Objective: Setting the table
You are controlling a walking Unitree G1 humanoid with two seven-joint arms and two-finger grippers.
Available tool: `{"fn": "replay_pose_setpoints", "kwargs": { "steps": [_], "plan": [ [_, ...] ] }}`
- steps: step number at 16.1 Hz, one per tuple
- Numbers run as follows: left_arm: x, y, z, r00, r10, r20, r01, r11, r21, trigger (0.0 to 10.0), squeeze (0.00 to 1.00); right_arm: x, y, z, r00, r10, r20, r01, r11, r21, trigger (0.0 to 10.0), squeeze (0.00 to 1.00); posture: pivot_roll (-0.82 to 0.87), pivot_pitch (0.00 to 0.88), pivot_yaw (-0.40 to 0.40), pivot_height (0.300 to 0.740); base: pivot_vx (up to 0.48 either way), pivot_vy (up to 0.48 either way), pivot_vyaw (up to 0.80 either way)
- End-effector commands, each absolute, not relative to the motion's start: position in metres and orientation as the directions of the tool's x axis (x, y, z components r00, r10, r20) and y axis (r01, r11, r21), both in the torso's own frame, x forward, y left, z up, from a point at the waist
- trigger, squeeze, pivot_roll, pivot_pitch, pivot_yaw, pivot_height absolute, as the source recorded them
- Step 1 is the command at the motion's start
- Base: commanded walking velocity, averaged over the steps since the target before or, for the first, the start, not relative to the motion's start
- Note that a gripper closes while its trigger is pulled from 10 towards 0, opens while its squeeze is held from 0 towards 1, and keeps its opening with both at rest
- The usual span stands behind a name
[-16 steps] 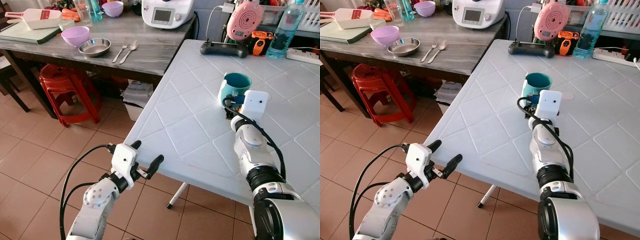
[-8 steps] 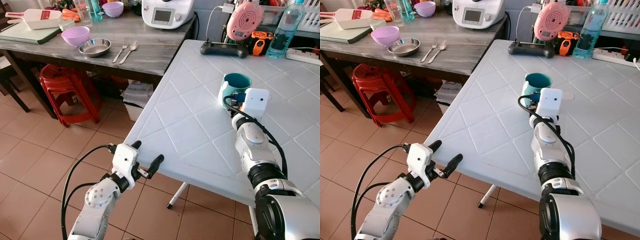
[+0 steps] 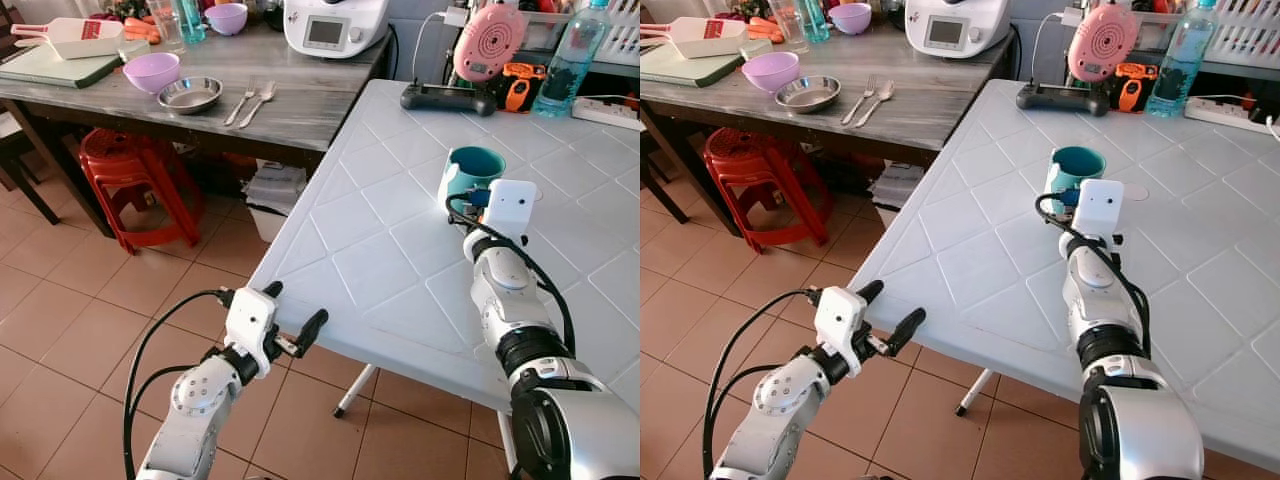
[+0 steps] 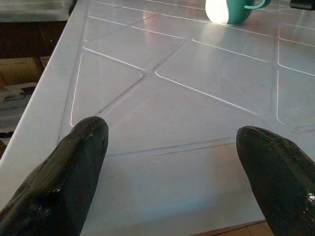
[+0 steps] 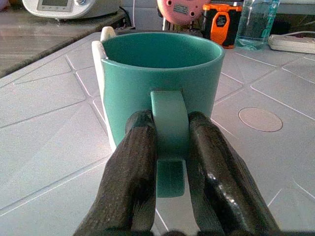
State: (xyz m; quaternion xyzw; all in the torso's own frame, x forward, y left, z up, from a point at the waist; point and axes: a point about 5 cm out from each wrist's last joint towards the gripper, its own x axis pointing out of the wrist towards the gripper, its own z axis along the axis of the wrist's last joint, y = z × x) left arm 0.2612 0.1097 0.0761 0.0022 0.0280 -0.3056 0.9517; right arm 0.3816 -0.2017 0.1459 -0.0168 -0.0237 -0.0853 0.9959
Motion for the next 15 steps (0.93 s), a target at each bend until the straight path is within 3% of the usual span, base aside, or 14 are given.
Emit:
{"fn": "replay_pose_setpoints", "kwargs": {
  "steps": [1, 7, 12, 13, 14, 15],
  "plan": [
    [0.262, 0.111, 0.073, 0.817, -0.573, -0.067, 0.574, 0.819, -0.008, 10.0, 0.00, 0.384, -0.202, 0.151, 0.985, -0.162, 0.066, 0.165, 0.986, -0.038, 0.0, 0.00, 0.15, 0.085, 0.041, 0.740, 0.000, 0.000, 0.00],
    [0.270, 0.109, 0.083, 0.825, -0.565, -0.005, 0.565, 0.825, -0.019, 10.0, 0.00, 0.379, -0.207, 0.158, 0.977, -0.163, 0.137, 0.167, 0.986, -0.012, 0.0, 0.00, 0.14, 0.054, 0.030, 0.740, 0.000, 0.000, 0.00],
    [0.278, 0.103, 0.101, 0.795, -0.603, 0.067, 0.606, 0.794, -0.054, 10.0, 0.00, 0.352, -0.223, 0.146, 0.966, -0.190, 0.177, 0.193, 0.981, 0.001, 0.0, 0.00, 0.10, 0.018, 0.032, 0.740, 0.000, 0.000, 0.00],
    [0.280, 0.104, 0.101, 0.796, -0.601, 0.068, 0.605, 0.795, -0.053, 10.0, 0.00, 0.346, -0.226, 0.143, 0.966, -0.192, 0.174, 0.195, 0.981, -0.002, 0.5, 0.00, 0.10, 0.018, 0.032, 0.740, 0.000, 0.000, 0.00],
    [0.285, 0.108, 0.102, 0.814, -0.577, 0.070, 0.581, 0.812, -0.059, 10.0, 0.00, 0.336, -0.228, 0.141, 0.965, -0.191, 0.178, 0.195, 0.981, -0.003, 3.9, 0.00, 0.08, 0.006, 0.037, 0.740, 0.000, 0.000, 0.00],
    [0.288, 0.111, 0.101, 0.830, -0.553, 0.069, 0.557, 0.829, -0.058, 10.0, 0.00, 0.331, -0.229, 0.140, 0.966, -0.190, 0.178, 0.193, 0.981, -0.001, 4.4, 0.00, 0.08, 0.004, 0.038, 0.740, 0.000, 0.000, 0.00]
  ]
}}
